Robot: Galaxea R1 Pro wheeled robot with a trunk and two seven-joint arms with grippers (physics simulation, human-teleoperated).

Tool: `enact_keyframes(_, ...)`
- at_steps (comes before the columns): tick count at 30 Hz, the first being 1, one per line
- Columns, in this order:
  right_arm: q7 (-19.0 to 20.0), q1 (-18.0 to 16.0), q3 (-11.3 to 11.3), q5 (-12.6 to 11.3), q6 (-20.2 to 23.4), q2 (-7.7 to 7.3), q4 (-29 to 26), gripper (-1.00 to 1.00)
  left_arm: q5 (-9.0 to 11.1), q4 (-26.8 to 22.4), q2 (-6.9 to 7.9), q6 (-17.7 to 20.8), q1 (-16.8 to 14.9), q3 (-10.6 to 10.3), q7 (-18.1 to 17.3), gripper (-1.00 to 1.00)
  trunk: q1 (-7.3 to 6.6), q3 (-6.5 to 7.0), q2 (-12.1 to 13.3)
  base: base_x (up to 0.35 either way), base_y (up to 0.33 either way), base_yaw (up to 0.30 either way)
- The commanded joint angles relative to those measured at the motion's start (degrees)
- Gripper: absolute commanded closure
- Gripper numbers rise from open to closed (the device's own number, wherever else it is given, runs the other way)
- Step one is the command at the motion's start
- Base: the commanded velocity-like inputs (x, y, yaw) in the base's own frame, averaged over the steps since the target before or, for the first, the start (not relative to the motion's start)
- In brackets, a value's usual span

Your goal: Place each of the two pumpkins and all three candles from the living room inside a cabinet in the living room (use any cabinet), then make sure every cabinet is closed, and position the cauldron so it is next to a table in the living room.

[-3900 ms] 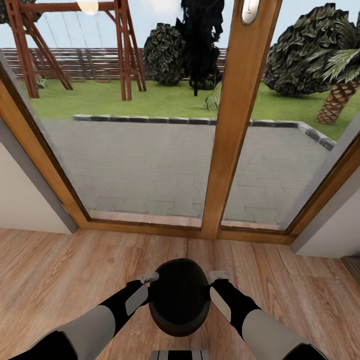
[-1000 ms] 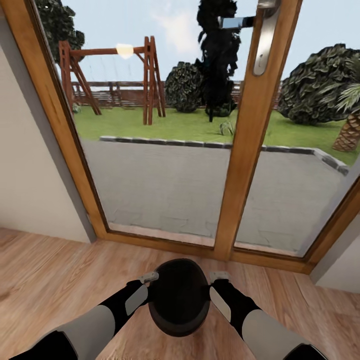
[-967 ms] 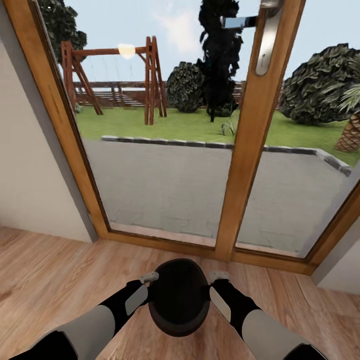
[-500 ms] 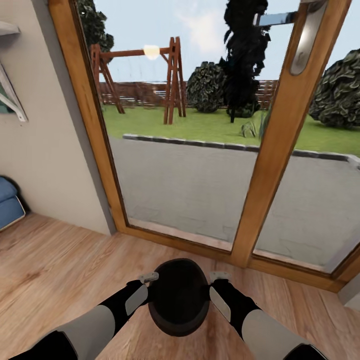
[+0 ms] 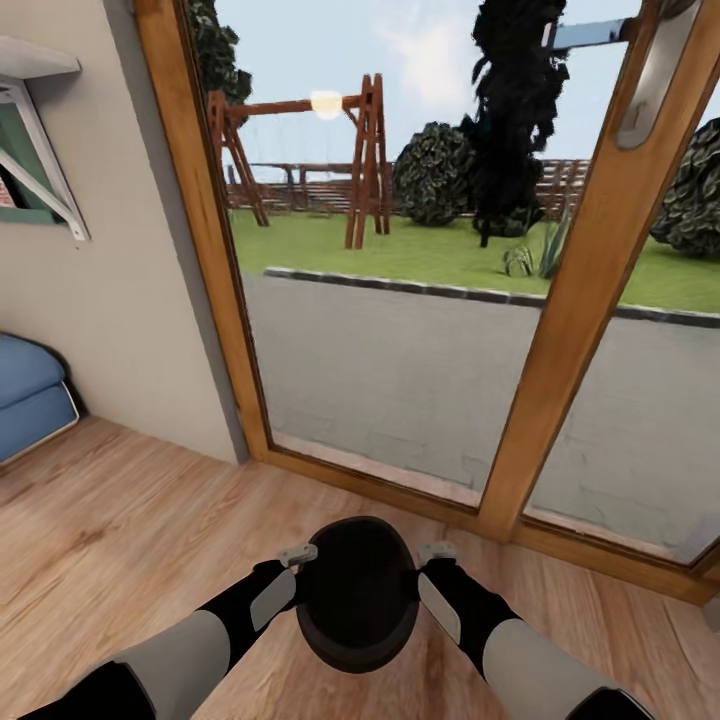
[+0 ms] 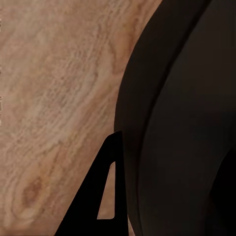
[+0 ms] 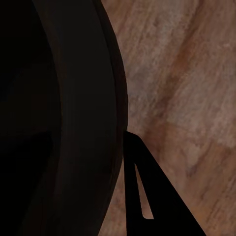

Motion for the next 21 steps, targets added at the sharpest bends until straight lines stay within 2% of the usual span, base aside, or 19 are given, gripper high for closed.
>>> enact_keyframes(1, -0.52, -0.08, 0.11, 0.28, 0.24, -0.06, -0.21, 1.00, 0.08, -0.05, 0.06, 0.27, -0.03, -0.50, 0.56, 1.00, -0.02, -0.05, -0.03, 0.000, 0.000, 0.164)
enact_keyframes(21, -0.35, -0.08, 0.10, 0.24, 0.23, -0.12, -0.12, 1.00, 0.09, -0.05, 0.05, 0.27, -0.03, -0.50, 0.56, 1.00, -0.02, -0.05, -0.03, 0.000, 0.000, 0.265)
